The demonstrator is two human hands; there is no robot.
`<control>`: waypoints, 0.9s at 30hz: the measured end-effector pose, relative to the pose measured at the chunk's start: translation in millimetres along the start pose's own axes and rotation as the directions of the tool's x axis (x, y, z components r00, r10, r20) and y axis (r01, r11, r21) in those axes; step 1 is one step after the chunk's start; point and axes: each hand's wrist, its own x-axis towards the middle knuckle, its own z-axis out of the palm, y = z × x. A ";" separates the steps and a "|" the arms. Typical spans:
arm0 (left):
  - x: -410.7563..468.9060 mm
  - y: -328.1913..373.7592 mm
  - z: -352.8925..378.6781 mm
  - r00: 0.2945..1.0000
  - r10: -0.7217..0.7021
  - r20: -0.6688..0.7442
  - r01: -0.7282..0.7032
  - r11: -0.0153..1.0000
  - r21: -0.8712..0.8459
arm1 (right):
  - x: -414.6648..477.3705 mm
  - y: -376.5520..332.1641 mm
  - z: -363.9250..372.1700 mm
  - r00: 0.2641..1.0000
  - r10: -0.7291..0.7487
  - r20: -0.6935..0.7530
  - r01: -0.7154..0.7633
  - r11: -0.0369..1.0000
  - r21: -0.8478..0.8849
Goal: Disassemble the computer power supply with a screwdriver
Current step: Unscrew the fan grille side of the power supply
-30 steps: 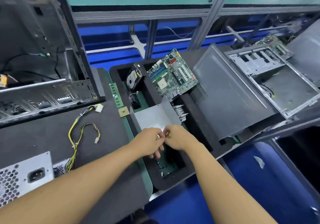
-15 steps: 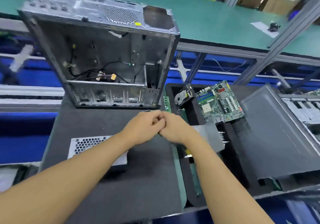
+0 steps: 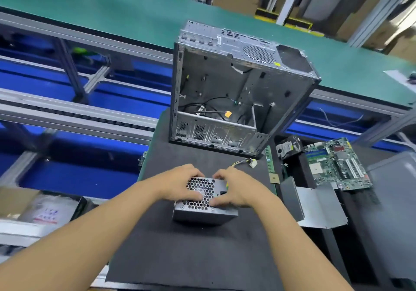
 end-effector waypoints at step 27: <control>-9.7 -32.3 29.6 0.993 0.117 -0.024 -0.104 0.948 0.300 | -17.6 -0.5 32.4 0.998 -0.060 -0.017 0.061 0.991 0.117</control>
